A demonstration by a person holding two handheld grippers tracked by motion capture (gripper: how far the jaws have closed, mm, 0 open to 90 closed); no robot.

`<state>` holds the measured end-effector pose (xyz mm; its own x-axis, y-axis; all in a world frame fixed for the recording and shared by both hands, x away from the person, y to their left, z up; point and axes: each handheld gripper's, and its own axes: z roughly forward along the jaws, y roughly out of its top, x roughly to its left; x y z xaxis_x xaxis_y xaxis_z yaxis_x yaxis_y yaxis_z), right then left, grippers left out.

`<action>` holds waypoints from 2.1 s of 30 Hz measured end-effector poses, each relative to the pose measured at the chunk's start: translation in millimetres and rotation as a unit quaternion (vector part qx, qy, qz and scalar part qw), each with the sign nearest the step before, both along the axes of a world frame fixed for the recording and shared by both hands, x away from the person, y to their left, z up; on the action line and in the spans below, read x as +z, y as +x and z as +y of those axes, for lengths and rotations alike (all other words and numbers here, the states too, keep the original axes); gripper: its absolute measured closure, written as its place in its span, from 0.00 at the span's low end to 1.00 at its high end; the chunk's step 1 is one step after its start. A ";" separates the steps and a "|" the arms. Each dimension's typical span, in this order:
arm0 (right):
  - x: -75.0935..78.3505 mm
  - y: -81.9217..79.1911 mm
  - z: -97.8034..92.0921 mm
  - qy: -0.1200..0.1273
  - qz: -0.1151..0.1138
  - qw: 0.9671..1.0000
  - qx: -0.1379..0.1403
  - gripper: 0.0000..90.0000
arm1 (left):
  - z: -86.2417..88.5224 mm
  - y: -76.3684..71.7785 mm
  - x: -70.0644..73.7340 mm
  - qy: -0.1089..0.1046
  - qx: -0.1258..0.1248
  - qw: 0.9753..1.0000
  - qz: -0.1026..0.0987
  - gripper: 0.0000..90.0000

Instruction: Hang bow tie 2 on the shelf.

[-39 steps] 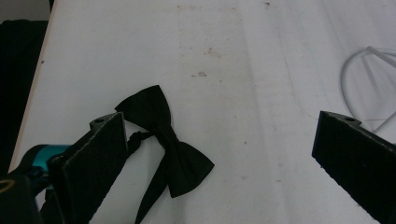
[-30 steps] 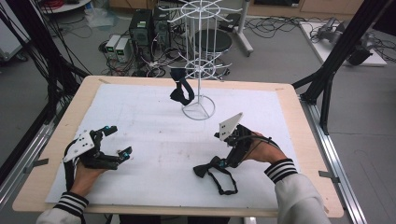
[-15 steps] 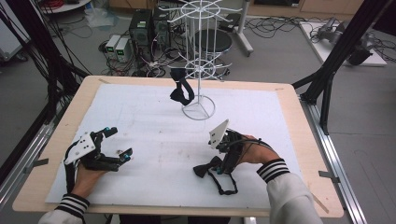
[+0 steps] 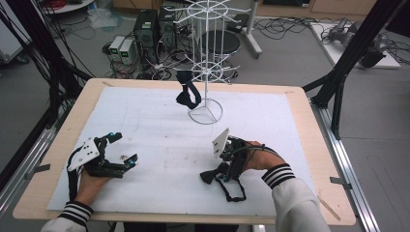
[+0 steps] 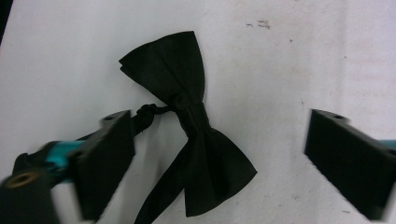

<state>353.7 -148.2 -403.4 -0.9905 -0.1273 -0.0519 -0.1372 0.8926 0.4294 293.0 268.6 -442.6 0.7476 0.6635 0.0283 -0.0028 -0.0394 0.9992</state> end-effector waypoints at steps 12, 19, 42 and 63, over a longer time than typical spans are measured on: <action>-2.9 0.4 3.2 -0.019 -0.011 1.000 0.011 0.33 | -0.2 -0.6 -2.0 -0.002 -0.002 1.000 -0.001 0.02; -4.9 -0.4 6.7 -0.028 -0.009 0.999 0.024 0.43 | -0.6 -0.5 -2.8 0.000 -0.003 1.000 0.000 0.02; -8.9 -1.6 10.9 -0.052 0.019 0.998 0.037 0.82 | -0.9 0.3 -7.5 -0.003 -0.001 1.000 -0.001 0.02; 5.9 1.5 4.0 0.015 0.028 0.999 -0.007 0.83 | 1.9 -1.3 -10.5 -0.008 0.010 1.000 -0.003 0.02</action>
<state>355.2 -144.2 -397.6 -0.9936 -0.1133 0.0004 -0.1002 0.8807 0.4629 291.7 270.6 -453.1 0.7344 0.6784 0.0209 -0.0077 -0.0225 0.9997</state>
